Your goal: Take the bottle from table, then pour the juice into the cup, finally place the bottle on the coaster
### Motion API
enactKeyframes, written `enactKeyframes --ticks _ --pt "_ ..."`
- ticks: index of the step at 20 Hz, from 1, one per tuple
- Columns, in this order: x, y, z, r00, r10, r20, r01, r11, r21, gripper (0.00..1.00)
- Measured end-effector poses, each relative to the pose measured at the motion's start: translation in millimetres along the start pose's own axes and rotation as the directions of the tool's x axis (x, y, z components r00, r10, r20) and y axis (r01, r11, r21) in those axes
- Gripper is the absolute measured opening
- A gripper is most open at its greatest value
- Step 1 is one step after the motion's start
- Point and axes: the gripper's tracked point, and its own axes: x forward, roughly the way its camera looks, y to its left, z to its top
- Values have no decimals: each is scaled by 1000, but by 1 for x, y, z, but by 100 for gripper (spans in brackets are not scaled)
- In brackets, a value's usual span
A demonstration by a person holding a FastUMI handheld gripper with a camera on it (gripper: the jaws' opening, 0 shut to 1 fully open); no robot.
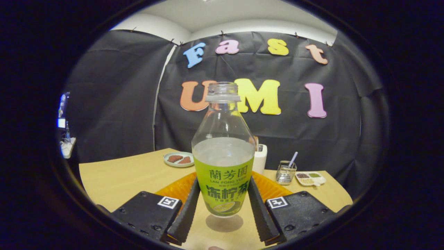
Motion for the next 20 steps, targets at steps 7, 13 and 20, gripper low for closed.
enactKeyframes --ticks 7,13,20 --pt "35 -4 -52 997 7 -79 -5 1000 23 79" --pt "48 -7 -71 995 1 -98 1 1000 28 81" --pt "46 -5 -73 994 5 -107 -3 1000 19 86"
